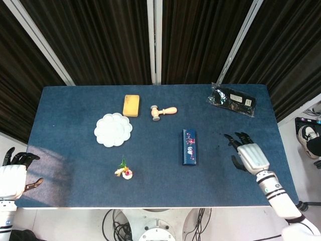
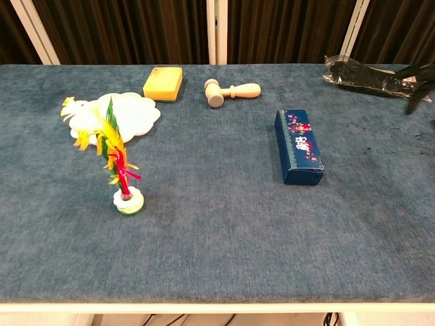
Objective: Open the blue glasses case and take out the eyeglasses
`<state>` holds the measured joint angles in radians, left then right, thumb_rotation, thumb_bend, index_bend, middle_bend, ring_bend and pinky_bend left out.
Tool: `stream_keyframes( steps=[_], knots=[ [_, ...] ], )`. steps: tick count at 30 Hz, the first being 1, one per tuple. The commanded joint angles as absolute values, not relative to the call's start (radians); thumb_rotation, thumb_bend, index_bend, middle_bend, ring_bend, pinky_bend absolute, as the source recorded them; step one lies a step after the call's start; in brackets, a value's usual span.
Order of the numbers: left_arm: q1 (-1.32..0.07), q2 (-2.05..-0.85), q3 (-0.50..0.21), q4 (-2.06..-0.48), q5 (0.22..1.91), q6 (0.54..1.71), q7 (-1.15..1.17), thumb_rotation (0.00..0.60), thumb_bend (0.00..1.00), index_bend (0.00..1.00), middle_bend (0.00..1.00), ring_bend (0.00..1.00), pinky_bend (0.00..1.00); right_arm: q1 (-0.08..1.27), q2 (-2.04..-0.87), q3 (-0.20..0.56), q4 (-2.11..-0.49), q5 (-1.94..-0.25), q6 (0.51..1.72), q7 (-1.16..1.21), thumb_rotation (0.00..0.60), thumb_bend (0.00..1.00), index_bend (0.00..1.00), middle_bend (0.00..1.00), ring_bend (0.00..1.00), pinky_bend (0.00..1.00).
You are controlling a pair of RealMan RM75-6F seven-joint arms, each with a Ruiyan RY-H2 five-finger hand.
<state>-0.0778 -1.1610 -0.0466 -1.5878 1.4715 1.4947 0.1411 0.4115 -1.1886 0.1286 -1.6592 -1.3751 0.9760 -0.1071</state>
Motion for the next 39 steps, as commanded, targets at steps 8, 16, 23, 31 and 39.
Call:
stream_keyframes(
  steps=[8, 16, 23, 31, 39],
  knots=[
    [-0.077, -1.158, -0.044, -1.595, 1.471, 1.495, 0.149, 0.600, 0.06, 0.34, 0.29, 0.20, 0.07, 0.508, -1.354, 0.074, -1.548, -1.383, 0.849, -0.118, 0.600, 0.47, 0.00, 0.29, 0.00, 0.00],
    [-0.077, -1.158, -0.045, -1.596, 1.473, 1.497, 0.152, 0.600, 0.06, 0.34, 0.29, 0.20, 0.07, 0.552, -1.434, 0.061, -1.514, -1.465, 0.863, -0.067, 0.600, 0.46, 0.00, 0.25, 0.00, 0.00],
    [-0.077, -1.158, -0.045, -1.595, 1.471, 1.495, 0.152, 0.600, 0.06, 0.34, 0.29, 0.20, 0.07, 0.605, -1.487, 0.074, -1.504, -1.486, 0.853, -0.083, 0.600, 0.46, 0.00, 0.24, 0.00, 0.00],
    [-0.077, -1.158, -0.046, -1.593, 1.472, 1.498, 0.150, 0.600, 0.06, 0.34, 0.29, 0.20, 0.07, 0.605, -1.412, 0.089, -1.546, -1.546, 0.962, -0.145, 0.600, 0.32, 0.00, 0.27, 0.00, 0.00],
    [-0.080, -1.162, -0.048, -1.597, 1.465, 1.493, 0.167, 0.600, 0.06, 0.34, 0.29, 0.20, 0.07, 0.690, -1.363, 0.148, -1.523, -1.461, 0.860, -0.264, 0.600, 0.22, 0.07, 0.21, 0.00, 0.00]
  ],
)
